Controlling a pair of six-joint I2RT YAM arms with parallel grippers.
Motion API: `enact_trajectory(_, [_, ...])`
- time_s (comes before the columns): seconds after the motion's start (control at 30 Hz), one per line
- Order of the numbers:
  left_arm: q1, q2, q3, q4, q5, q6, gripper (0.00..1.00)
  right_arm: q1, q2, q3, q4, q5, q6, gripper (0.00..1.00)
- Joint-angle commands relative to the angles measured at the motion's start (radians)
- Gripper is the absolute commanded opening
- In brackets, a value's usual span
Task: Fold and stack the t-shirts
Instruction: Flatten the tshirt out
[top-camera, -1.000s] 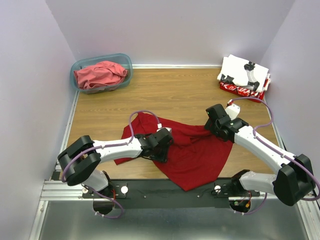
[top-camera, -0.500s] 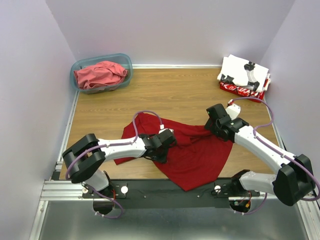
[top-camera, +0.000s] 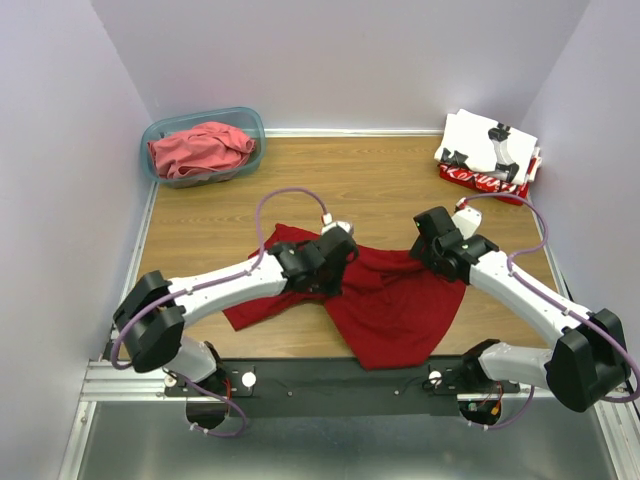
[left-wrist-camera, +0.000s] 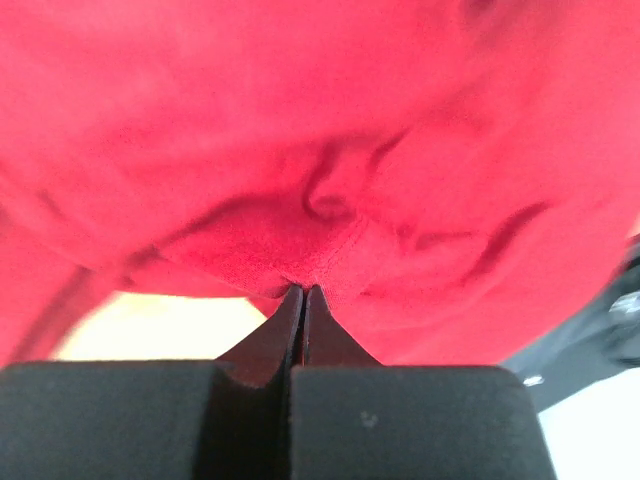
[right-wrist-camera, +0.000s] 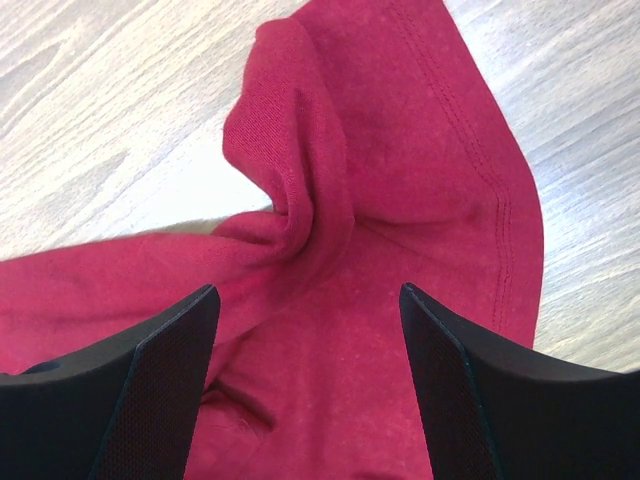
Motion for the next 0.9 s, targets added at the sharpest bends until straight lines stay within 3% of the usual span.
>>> enact_trajectory(0.0, [0.089,-0.066,0.098,-0.068,-0.085,0.066,0.0,-0.014,-0.014,0.03,0.001,0.021,-0.018,0.8])
enact_trajectory(0.23, [0.252,-0.148,0.022,-0.028,-0.017,0.153,0.0,-0.062,0.018,0.052,0.002,0.008,-0.044,0.81])
enact_trajectory(0.47, [0.27,-0.162,-0.13,0.078,0.076,0.161,0.0,-0.088,0.067,0.061,0.016,-0.002,-0.059,0.82])
enact_trajectory(0.87, [0.273,-0.133,-0.12,0.095,0.087,0.141,0.08,-0.143,0.078,0.052,0.056,-0.054,-0.084,0.82])
